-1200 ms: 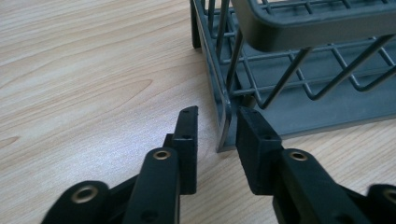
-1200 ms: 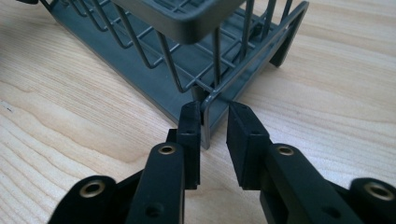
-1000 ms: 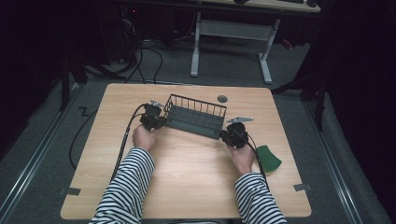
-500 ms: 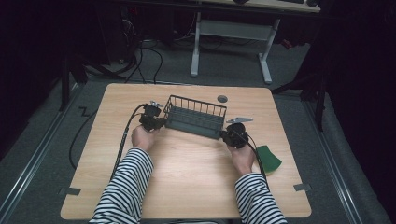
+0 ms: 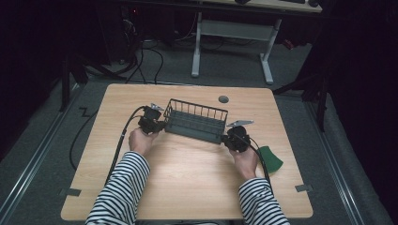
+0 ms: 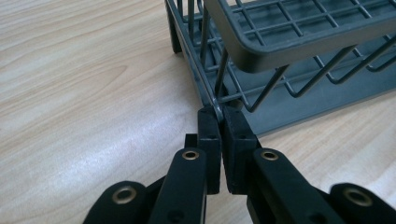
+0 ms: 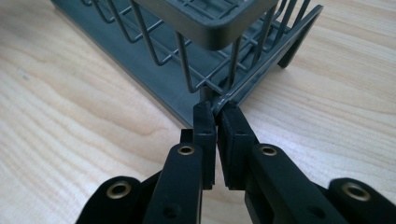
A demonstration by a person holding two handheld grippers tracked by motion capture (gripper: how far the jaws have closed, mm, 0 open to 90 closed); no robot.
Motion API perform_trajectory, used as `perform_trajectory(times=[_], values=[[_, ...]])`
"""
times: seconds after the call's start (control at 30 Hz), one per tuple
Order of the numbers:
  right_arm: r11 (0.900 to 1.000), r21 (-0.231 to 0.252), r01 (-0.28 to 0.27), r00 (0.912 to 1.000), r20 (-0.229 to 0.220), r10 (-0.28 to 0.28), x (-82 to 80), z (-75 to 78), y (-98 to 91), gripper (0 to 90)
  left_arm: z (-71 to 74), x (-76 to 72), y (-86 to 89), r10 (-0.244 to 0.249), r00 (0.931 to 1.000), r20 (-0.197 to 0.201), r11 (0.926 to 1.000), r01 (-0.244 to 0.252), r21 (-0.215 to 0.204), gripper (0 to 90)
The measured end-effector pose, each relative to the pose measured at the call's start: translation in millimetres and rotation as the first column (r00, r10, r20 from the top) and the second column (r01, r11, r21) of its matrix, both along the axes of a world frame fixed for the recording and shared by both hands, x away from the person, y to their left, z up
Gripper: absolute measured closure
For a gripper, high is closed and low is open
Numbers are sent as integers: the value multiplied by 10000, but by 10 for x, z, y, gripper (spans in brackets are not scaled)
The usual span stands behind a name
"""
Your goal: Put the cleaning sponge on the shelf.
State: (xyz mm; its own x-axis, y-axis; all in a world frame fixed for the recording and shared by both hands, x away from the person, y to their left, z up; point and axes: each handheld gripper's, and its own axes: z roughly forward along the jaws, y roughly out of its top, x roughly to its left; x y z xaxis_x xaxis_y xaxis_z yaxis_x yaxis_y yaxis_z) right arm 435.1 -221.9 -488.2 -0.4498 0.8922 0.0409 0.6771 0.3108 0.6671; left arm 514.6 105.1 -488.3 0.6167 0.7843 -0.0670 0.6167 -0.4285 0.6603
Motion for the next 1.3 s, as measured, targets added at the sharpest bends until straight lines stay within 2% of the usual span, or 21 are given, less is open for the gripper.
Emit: perform_trajectory(times=[0.23,0.37,0.5,0.67,0.77,1.3], values=[[9993,-156,-326,9992,-223,322,-93,21,31,863,-3,-128,55,-101,9999,-47,9999,101,-31,872],[9992,8,-411,9986,-318,411,-174,19,24,863,1,-209,68,-204,9997,-104,9998,204,-37,872],[9987,-261,-449,9983,-376,439,-241,45,28,863,5,-316,54,-362,9993,-20,9993,362,35,872],[9986,-108,-510,9976,-484,504,-337,41,-13,862,8,-440,52,-567,9983,-95,9984,567,44,872],[9978,-201,-628,9969,-482,617,-397,51,-10,863,10,-512,65,-558,9984,-92,9984,559,8,872],[9928,70,-1198,9923,-313,1199,-849,19,-68,862,-5,-988,121,-921,9957,42,9957,921,-88,872]])
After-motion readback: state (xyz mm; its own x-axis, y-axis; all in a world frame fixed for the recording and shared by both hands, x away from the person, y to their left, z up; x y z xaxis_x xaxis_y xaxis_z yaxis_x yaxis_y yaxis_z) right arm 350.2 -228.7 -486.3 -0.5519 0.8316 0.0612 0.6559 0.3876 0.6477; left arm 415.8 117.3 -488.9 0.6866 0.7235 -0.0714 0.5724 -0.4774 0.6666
